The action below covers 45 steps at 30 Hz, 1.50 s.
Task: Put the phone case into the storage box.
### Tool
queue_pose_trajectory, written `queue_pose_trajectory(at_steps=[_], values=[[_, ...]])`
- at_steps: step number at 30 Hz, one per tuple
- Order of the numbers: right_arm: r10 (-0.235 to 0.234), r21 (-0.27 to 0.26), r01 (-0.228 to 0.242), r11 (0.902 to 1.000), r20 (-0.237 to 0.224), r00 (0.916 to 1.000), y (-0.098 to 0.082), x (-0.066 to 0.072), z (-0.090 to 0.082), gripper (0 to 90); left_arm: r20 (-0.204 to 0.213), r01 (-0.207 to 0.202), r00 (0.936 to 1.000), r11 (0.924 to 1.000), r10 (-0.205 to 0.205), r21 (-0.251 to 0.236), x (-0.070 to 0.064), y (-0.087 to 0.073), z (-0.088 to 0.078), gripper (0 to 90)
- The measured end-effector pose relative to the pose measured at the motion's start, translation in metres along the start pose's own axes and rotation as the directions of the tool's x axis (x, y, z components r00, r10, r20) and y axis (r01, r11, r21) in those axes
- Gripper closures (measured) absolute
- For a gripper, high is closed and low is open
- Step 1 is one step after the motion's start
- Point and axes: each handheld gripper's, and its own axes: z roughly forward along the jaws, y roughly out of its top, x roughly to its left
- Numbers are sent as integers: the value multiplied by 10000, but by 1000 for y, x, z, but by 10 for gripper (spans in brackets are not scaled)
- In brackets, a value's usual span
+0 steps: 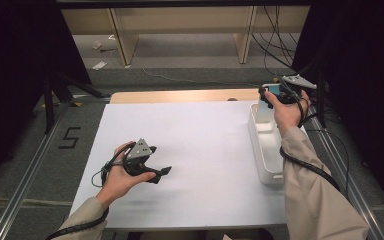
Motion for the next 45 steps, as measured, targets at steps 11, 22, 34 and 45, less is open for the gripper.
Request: queue_pose_trajectory(at_steps=[11, 22, 34, 45], values=[[-98, -6, 98, 10000, 40, 9999, 0, 0, 2, 187, 5, -8, 10000, 10000, 8, 7, 0, 0, 0, 107], [-103, 29, 103, 9999, 69, 9999, -2, 0, 6, 187, 30, -32, 10000, 10000, 31, 29, 0, 0, 1, 108], [-118, 99, 117, 9999, 84, 9999, -3, 1, 10, 187, 38, -32, 10000, 10000, 32, 8, -1, 0, 0, 108], [-145, 87, 144, 9999, 57, 9999, -5, 2, 13, 187, 19, -32, 10000, 10000, 32, -4, -1, 1, 0, 108]])
